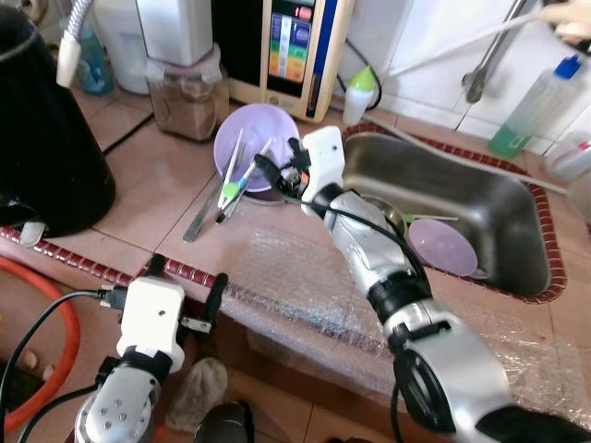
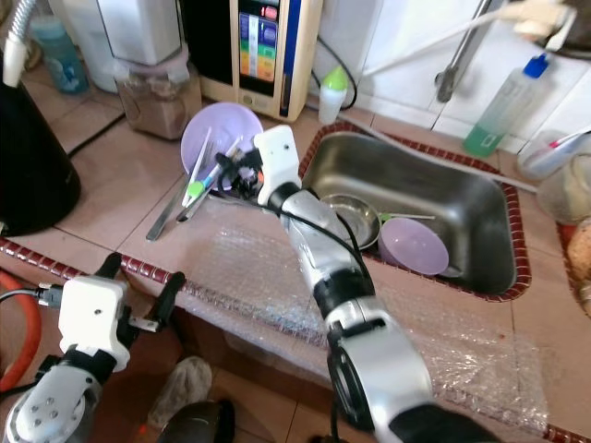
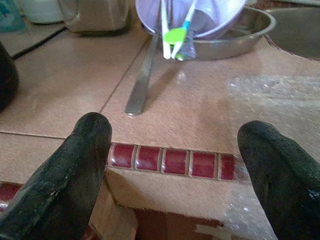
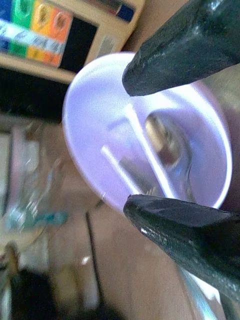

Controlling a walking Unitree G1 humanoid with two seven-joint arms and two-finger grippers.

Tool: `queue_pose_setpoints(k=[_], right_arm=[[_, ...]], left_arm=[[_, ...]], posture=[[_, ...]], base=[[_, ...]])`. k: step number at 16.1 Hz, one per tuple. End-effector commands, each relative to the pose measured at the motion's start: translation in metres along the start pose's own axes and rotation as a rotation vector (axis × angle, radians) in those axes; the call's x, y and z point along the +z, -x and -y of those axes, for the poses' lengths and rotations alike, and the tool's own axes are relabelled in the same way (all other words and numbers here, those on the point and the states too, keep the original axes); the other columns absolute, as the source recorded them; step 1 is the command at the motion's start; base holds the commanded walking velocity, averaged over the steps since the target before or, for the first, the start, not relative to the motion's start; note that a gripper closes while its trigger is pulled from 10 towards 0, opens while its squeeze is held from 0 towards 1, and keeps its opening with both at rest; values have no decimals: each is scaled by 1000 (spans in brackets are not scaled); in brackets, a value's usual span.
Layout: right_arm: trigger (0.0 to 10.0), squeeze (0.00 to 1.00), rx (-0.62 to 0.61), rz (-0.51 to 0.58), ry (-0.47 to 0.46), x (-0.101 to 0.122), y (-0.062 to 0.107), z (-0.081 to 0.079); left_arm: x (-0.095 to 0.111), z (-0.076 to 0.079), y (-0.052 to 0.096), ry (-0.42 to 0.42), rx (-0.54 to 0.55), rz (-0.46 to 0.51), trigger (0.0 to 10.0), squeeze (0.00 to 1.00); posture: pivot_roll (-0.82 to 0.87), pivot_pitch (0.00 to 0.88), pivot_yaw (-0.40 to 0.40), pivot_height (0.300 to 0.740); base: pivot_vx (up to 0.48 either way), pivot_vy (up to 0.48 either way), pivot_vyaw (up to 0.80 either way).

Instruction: Kitchen organization

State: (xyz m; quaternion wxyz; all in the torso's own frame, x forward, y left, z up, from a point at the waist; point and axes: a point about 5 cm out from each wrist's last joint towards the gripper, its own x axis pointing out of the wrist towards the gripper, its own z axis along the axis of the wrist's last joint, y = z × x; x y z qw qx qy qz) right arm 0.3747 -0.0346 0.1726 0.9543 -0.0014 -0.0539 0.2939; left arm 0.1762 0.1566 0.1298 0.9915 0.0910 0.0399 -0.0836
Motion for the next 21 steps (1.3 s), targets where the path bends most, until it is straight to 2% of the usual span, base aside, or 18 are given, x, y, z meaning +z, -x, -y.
queue_pose_setpoints(k=[1, 3, 4, 6, 10, 12, 14, 16, 17, 21], right_arm=[[10000, 0, -49, -6, -6, -1, 0, 5], [10000, 0, -83, 22, -13, 0, -1, 5], [10000, 0, -95, 65, -38, 3, 1, 7], [10000, 0, -114, 99, -25, 4, 7, 13], [10000, 0, -180, 146, -23, -4, 31, 33], [10000, 0, -212, 166, -18, -3, 37, 39], [10000, 0, -254, 162, -11, -8, 50, 44], [10000, 0, -278, 144, -31, -14, 57, 46], [10000, 0, -308, 88, -56, -33, 79, 43], [10000, 0, -338, 13, -86, -53, 117, 30]], left_arm=[[4, 2, 1, -7, -8, 6, 10000, 0], [8, -4, 0, -18, 40, 24, 10000, 0], [12, -9, -5, -35, 74, 52, 10000, 0], [17, -12, -12, -42, 103, 90, 10000, 0], [24, -6, -33, -28, 38, 133, 10000, 0], [26, -6, -38, -32, 35, 145, 10000, 0], [23, -19, -43, -62, 119, 142, 10000, 0], [20, -25, -46, -48, 160, 131, 10000, 0], [19, -30, -57, 34, 184, 132, 10000, 0], [21, -35, -83, 125, 169, 142, 10000, 0]], posture=[[366, 135, -85, 740], [366, 125, -90, 740], [360, 116, -91, 740], [332, 94, -81, 740], [262, 52, -42, 740], [255, 44, -35, 740], [234, 26, -27, 740], [208, 9, -23, 740], [177, 0, -20, 740], [111, 0, -8, 740]], base=[[0, 0, 0], [0, 0, 0], [0, 0, 0], [0, 0, 0], [0, 0, 0], [0, 0, 0], [0, 0, 0], [0, 0, 0], [0, 0, 0], [0, 0, 0]])
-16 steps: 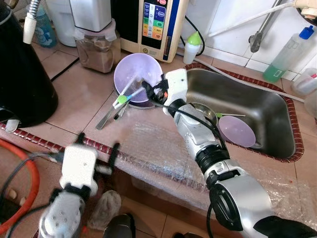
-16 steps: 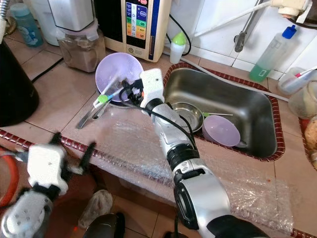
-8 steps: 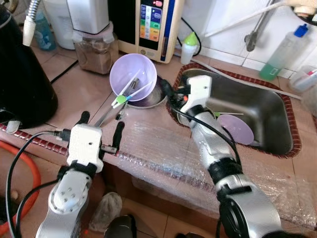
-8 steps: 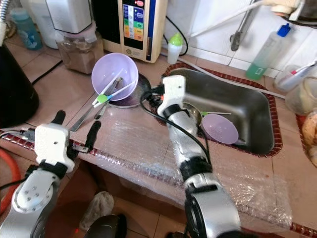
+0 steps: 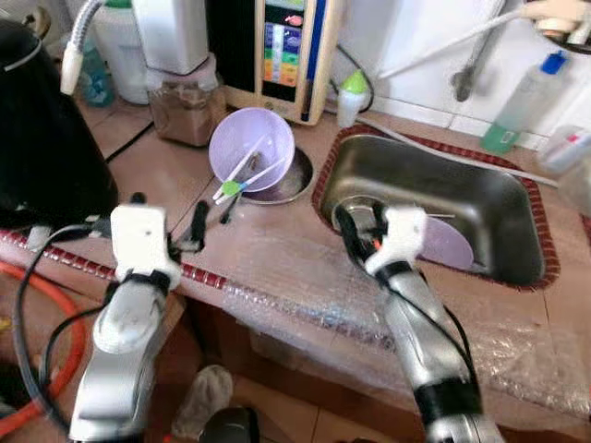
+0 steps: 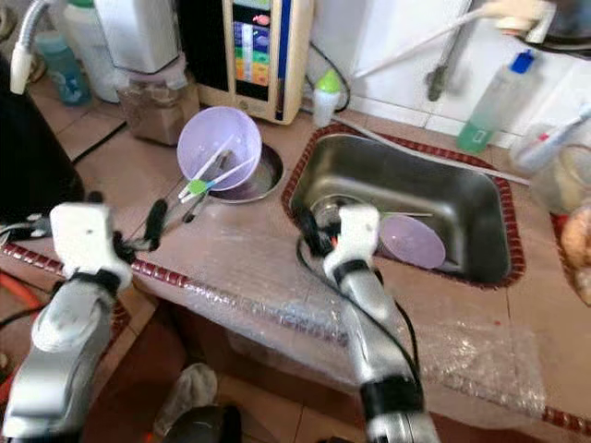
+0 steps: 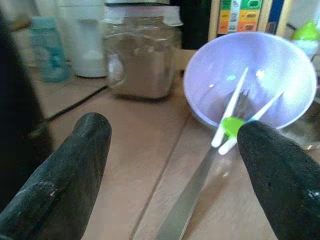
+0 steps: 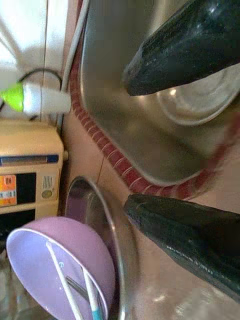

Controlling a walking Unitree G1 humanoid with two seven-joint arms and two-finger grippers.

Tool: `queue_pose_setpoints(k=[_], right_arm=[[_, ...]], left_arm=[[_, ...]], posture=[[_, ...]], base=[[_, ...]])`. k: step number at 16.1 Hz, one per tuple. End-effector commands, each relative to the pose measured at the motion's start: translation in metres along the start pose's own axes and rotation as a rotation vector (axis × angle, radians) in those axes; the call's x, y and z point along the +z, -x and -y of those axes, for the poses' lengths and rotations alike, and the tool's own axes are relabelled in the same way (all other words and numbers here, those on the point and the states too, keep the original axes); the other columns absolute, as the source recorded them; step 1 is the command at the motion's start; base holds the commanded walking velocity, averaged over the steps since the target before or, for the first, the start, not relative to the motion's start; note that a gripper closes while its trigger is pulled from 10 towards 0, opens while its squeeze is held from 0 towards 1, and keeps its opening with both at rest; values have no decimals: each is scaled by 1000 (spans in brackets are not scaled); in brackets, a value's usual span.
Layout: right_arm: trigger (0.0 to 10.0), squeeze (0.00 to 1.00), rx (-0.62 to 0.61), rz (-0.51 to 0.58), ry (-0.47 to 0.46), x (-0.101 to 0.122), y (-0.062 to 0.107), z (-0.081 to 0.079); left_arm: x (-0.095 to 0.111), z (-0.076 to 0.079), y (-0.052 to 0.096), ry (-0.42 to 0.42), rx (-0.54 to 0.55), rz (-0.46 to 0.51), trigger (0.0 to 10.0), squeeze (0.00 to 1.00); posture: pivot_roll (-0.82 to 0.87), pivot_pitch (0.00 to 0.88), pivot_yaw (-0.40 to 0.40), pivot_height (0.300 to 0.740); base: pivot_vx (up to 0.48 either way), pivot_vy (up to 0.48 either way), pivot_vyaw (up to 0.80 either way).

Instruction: Kitchen organization

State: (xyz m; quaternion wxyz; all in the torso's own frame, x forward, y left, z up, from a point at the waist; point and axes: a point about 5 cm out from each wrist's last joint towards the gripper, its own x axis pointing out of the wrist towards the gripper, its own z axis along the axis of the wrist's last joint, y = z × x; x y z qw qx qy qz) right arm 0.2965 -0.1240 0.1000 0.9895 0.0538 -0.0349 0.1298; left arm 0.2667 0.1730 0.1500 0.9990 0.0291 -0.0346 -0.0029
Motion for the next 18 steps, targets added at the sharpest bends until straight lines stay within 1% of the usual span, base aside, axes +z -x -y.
queue_pose_setpoints(k=[1, 2, 3, 4, 5, 6, 9, 10, 11, 12, 13, 15, 18], right_arm=[[10000, 0, -4, -5, 7, 3, 10, -1], [10000, 0, -9, -12, 4, 2, 14, -1], [10000, 851, -18, -22, -1, 2, 20, -2], [10000, 1000, -20, -26, -8, 2, 23, -3], [10000, 1000, -24, -30, -5, 4, 27, -4], [10000, 1000, -27, -38, -18, 4, 29, -5], [10000, 1000, -14, -60, -25, 7, 31, -8], [10000, 678, -1, -63, -28, 8, 30, -11], [10000, 0, 24, -57, -31, 12, 27, -15], [10000, 0, 26, -54, -37, 13, 26, -16], [10000, 0, 29, -52, -42, 14, 24, -17], [10000, 0, 31, -51, -47, 15, 21, -18], [10000, 0, 27, -35, -53, 19, 14, -18]], left_arm=[[-4, -1, -11, 40, -14, -19, 10000, 0], [-6, -1, -16, 54, -22, -30, 10000, 0], [-7, -2, -23, 66, -23, -34, 10000, 0], [-7, -3, -26, 66, -24, -32, 10000, 0], [-5, -6, -36, 56, -28, -19, 10000, 0], [-5, -8, -41, 58, -20, -20, 10000, 0], [-9, -12, -50, 75, 2, -43, 10000, 0], [-11, -13, -52, 87, 15, -50, 10000, 0], [-10, -11, -54, 114, 11, -52, 10000, 0], [-9, -11, -55, 106, 10, -49, 10000, 0], [-5, -7, -53, 150, -5, -36, 10000, 0], [-2, -6, -50, 159, -6, -12, 10000, 0], [-4, -5, -44, 170, -1, -12, 10000, 0]], posture=[[87, 0, 2, 740], [75, 0, 9, 740], [67, 0, 12, 740], [52, 1, 19, 740], [47, 2, 22, 740], [36, 3, 29, 740], [35, 3, 30, 740], [35, 3, 30, 740], [38, 1, 28, 740], [41, 0, 28, 740], [44, 0, 28, 740], [50, 0, 27, 740], [54, 0, 28, 740]], base=[[0, 0, 0], [0, 0, 0], [0, 0, 0], [0, 0, 0], [0, 0, 0], [0, 0, 0], [0, 0, 0], [0, 0, 0], [0, 0, 0], [0, 0, 0], [0, 0, 0], [0, 0, 0], [0, 0, 0]])
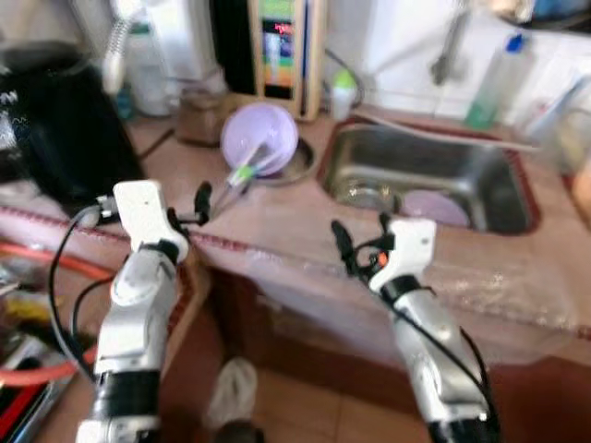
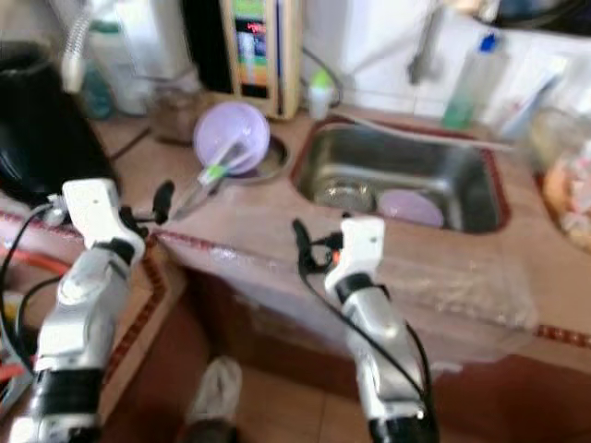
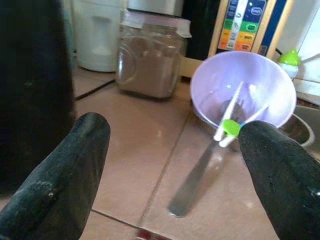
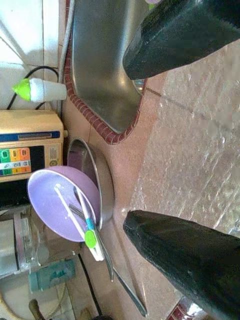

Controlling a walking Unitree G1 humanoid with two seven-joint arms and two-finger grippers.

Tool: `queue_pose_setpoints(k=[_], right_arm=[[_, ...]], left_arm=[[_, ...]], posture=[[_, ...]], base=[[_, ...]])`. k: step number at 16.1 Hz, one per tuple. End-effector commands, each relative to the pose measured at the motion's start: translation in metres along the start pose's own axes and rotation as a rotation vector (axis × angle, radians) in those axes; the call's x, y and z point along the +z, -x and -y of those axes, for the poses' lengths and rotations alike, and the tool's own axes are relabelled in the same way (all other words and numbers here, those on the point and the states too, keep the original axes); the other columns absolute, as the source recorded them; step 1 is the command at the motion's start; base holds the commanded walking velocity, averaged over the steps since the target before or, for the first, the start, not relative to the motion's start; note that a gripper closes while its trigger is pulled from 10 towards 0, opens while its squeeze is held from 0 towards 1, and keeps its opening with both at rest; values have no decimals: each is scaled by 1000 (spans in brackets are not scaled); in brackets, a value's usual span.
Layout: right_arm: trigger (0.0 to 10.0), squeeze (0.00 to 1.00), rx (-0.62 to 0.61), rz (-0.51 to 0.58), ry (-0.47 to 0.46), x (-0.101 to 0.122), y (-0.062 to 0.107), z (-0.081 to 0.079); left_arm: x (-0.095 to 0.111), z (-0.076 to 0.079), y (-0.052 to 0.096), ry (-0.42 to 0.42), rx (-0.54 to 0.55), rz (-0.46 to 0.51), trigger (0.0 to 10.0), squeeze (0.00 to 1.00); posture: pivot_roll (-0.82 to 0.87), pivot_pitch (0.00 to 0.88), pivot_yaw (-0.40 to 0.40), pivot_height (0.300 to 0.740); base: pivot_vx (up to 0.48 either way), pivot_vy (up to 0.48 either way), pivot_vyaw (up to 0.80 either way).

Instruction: Kitchen organization

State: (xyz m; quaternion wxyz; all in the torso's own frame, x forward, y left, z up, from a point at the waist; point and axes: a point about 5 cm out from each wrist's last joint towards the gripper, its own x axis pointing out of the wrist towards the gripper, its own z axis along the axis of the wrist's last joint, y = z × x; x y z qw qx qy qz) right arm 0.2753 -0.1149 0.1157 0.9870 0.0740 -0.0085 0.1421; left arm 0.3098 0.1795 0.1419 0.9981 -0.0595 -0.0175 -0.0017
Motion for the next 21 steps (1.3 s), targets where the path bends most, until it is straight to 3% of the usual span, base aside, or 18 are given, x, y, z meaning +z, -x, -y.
queue_pose_setpoints(k=[1, 9, 21], right_arm=[[10000, 0, 5, 22, -10, 5, -5, -2], [10000, 0, -7, 52, 12, 13, -17, 4], [10000, 0, 8, 66, 27, 15, -29, 3]], left_arm=[[6, 2, -2, -5, -7, 20, 10000, 0], [19, 14, 4, 36, -40, 78, 10000, 0], [22, 20, 4, 41, -75, 85, 10000, 0]], posture=[[56, 0, 27, 740], [63, 0, 14, 740], [71, 0, 13, 740]], base=[[0, 0, 0], [0, 0, -200], [387, 0, -153]])
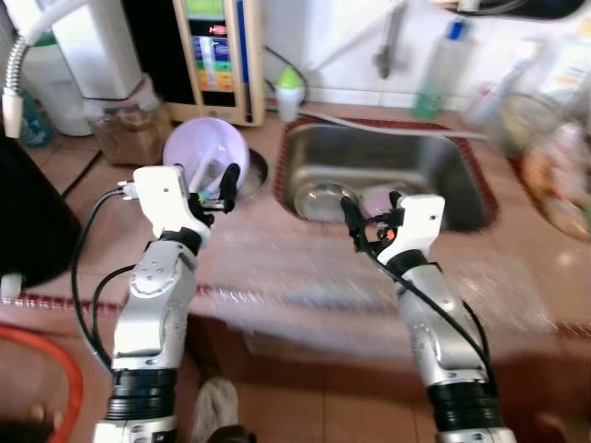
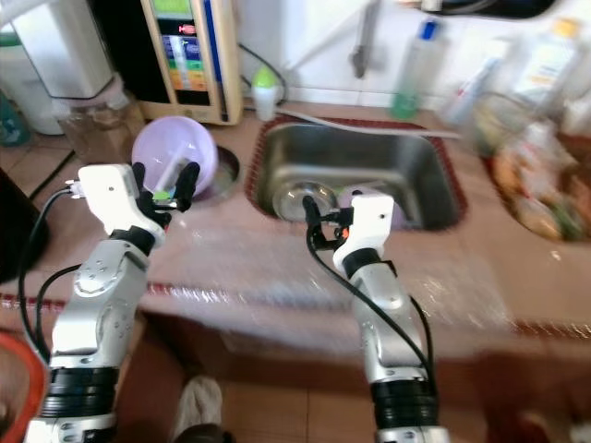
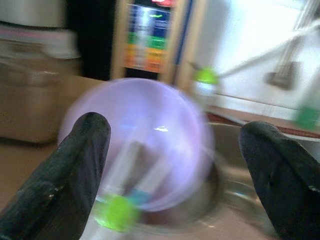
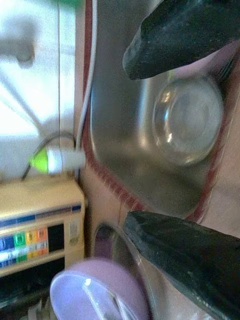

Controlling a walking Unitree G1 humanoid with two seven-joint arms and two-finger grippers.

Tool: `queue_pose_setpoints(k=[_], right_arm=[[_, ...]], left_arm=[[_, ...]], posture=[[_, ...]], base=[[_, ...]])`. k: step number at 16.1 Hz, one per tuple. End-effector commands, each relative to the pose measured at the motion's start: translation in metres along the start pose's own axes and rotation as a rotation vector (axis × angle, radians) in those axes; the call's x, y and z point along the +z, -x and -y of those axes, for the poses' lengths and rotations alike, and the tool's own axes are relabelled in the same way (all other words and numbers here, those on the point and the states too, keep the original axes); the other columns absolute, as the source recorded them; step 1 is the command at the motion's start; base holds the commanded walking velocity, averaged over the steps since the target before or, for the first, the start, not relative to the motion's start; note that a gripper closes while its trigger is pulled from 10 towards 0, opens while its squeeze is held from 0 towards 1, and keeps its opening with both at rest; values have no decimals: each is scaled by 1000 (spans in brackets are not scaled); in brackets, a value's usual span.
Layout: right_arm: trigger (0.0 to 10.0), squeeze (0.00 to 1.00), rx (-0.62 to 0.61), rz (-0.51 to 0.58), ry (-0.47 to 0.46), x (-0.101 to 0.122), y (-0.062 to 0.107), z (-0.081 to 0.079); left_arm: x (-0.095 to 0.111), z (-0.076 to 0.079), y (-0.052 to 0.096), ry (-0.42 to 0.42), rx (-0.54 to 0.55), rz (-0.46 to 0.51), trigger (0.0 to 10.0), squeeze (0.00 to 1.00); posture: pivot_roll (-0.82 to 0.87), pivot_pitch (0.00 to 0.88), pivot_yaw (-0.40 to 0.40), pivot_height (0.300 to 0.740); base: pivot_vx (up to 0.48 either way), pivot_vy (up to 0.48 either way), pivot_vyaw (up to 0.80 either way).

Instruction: Kitchen organization

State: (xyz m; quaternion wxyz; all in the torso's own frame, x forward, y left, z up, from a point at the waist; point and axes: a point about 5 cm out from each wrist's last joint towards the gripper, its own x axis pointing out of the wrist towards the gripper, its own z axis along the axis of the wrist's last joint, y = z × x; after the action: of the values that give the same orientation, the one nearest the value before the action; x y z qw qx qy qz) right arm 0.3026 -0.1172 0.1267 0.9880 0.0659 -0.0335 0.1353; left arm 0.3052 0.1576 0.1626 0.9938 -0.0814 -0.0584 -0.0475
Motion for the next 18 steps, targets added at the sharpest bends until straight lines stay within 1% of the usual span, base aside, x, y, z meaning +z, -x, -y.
queue_pose_setpoints(k=[1, 4, 6, 8, 10, 14, 18], right_arm=[[10000, 0, 19, 18, 5, 4, -3, -5], [10000, 0, 16, 15, 7, 3, -4, -4], [10000, 0, 16, 14, 6, 2, -4, -4], [10000, 0, 17, 13, 7, 2, -4, -4], [10000, 0, 20, 12, 20, 2, -4, -3], [10000, 0, 17, 11, 21, 2, -4, -2], [10000, 0, 18, 11, 24, 2, -4, -2]], left_arm=[[3, -4, 1, 8, 21, 9, 10000, 0], [4, 0, 3, 0, 16, 18, 10000, 0], [3, 3, 5, 10, 27, 14, 10000, 0], [1, 1, 6, -11, 50, 6, 10000, 0], [-1, 3, 8, -9, 33, 2, 10000, 0], [0, 5, 8, -10, 34, 1, 10000, 0], [0, 3, 8, -15, 39, -2, 10000, 0]], posture=[[72, 0, 13, 740], [74, 0, 12, 740], [76, 0, 9, 740], [75, 0, 9, 740], [72, 0, 7, 740], [70, 0, 9, 740], [70, 0, 9, 740]], base=[[371, 0, 0], [0, 0, 0], [0, 0, 0], [0, 0, 0], [0, 0, 0], [0, -419, 0], [0, -468, 0]])
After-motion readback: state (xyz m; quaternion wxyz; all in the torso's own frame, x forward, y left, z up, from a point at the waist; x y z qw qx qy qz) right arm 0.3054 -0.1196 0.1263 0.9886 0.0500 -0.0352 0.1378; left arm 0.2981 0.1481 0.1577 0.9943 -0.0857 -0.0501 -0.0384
